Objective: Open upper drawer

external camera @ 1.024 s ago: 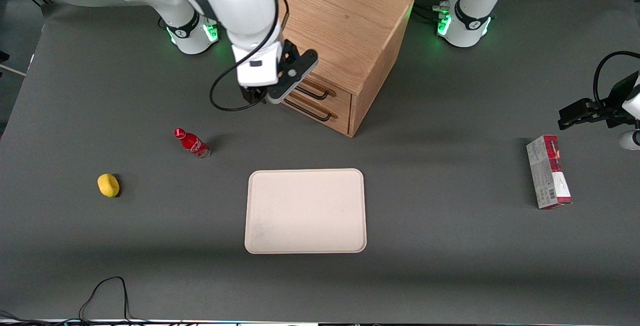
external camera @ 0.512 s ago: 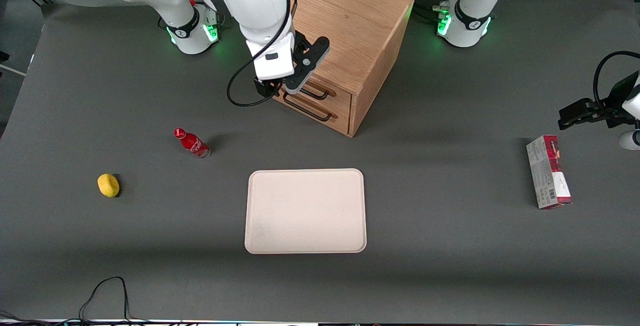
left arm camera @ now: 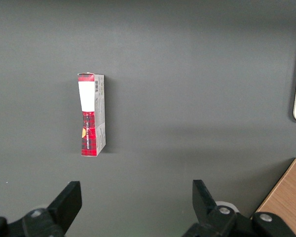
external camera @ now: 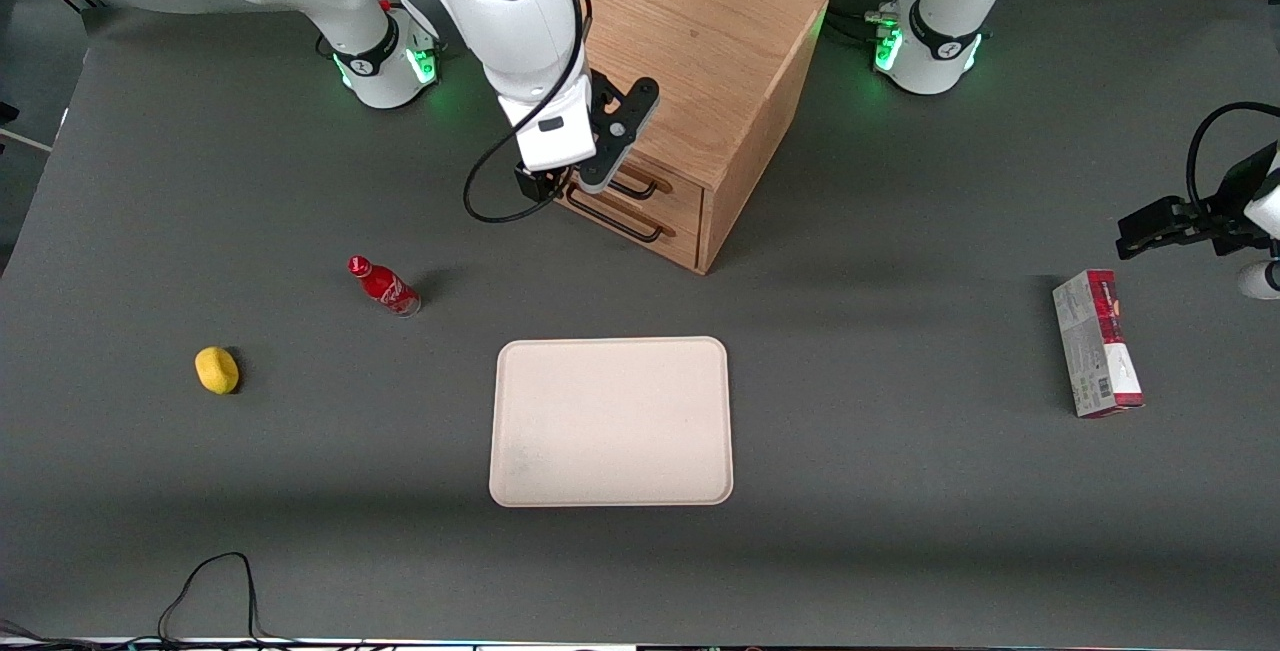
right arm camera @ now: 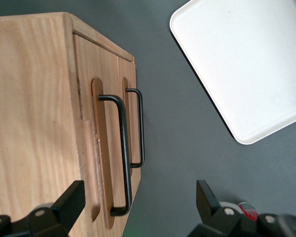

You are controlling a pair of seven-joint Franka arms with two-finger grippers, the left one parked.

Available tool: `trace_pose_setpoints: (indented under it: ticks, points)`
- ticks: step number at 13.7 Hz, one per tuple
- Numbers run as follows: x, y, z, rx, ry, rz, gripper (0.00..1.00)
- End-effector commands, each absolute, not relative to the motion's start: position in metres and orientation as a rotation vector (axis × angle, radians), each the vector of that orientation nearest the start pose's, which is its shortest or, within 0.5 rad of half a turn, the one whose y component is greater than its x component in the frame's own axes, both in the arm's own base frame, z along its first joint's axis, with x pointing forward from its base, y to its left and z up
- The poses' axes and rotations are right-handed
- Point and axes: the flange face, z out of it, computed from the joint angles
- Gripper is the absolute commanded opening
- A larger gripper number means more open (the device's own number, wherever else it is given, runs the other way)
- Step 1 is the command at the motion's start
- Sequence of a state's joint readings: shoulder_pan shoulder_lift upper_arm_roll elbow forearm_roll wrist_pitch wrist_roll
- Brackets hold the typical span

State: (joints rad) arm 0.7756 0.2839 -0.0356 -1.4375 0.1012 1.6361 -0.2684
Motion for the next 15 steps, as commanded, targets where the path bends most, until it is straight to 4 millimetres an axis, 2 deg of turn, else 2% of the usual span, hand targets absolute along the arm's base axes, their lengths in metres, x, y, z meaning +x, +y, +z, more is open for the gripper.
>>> trace_pose_setpoints:
  ticks: [1, 8, 15]
  points:
    - [0.458, 0.432, 0.510, -2.642, -1.499, 0.134, 1.00]
    - [0.450, 0.423, 0.465, -2.653, -1.498, 0.112, 1.00]
    - [0.445, 0.425, 0.435, -2.650, -1.511, 0.090, 1.00]
